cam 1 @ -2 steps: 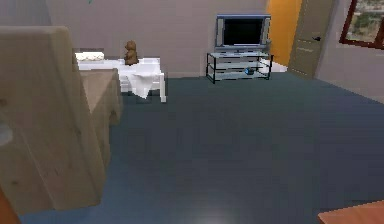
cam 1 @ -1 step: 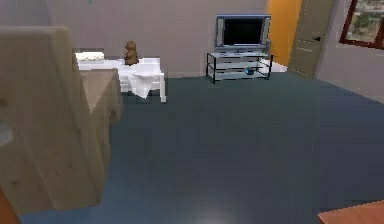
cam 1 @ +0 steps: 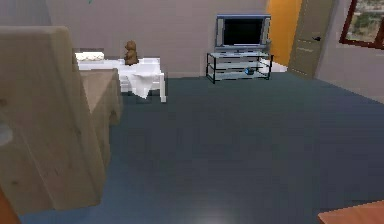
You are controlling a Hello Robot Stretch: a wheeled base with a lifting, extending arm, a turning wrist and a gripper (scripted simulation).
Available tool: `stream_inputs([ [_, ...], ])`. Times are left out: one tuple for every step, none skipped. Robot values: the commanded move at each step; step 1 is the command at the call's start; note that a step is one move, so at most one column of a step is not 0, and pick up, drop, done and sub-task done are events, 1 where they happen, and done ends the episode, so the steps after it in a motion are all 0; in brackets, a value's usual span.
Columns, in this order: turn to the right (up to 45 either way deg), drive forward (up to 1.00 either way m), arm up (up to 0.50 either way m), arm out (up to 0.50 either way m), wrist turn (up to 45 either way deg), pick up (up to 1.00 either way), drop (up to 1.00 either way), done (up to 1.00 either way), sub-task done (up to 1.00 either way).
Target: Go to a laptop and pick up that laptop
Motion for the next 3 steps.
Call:
stream_inputs([
  [0.0,0.0,0.0,0.0,0.0,1.0,0.0,0.0,0.0],
  [0.0,0.0,0.1,0.0,0.0,0.0,0.0,0.0,0.0],
  [0.0,0.0,0.0,0.0,0.0,0.0,0.0,1.0,0.0],
])
